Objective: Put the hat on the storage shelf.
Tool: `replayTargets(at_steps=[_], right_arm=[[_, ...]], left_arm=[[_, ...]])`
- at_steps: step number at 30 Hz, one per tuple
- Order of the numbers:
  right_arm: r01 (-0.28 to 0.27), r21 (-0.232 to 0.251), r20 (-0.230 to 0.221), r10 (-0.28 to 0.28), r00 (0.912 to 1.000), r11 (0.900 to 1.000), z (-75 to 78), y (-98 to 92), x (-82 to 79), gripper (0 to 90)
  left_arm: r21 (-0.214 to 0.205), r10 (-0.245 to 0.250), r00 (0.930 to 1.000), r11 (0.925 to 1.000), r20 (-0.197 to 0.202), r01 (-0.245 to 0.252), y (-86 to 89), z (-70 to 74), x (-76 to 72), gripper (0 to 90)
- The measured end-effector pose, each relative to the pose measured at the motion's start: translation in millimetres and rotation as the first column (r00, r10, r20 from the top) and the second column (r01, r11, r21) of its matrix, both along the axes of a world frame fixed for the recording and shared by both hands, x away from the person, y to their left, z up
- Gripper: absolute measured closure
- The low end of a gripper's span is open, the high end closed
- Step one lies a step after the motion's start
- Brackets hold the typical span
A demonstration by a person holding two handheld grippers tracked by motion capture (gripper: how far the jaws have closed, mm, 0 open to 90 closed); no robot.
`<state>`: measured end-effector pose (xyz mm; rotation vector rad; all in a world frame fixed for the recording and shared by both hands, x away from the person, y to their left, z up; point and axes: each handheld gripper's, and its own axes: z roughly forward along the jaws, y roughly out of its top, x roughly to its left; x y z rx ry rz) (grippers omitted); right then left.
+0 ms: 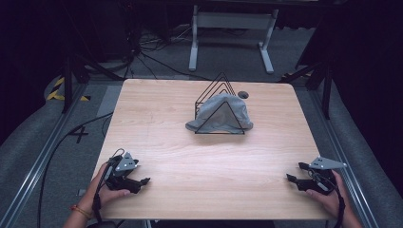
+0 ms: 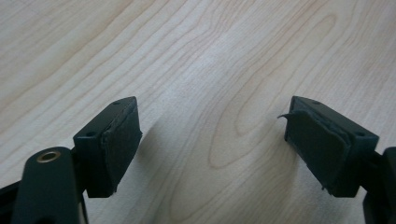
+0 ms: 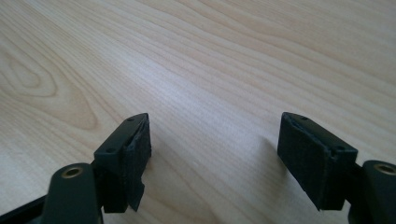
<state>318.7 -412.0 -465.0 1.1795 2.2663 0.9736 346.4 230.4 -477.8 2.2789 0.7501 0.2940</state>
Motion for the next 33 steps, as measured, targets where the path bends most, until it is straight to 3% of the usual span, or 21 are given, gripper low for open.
replayTargets(at_steps=[3,9,33], right_arm=[[0.024,0.012,0.012,-0.024,0.9996,0.9996,-2.0,-2.2,-2.6,24.5],[0.037,0.011,0.01,-0.038,0.9992,0.9992,-1.9,-2.5,-2.4,23.3],[0.068,0.008,0.01,-0.068,0.9976,0.9977,-2.2,-2.6,-2.1,21.5]], left_arm=[[-0.037,-0.001,0.9998,0.9993,0.02,0.002,1.6,-4.5,-1.2,16.4],[-0.034,0.037,0.9992,0.9987,0.012,-0.036,3.1,-4.1,-3.6,16.0],[-0.034,0.05,0.9987,0.9982,0.015,-0.049,1.9,-4.5,-3.6,15.3]])
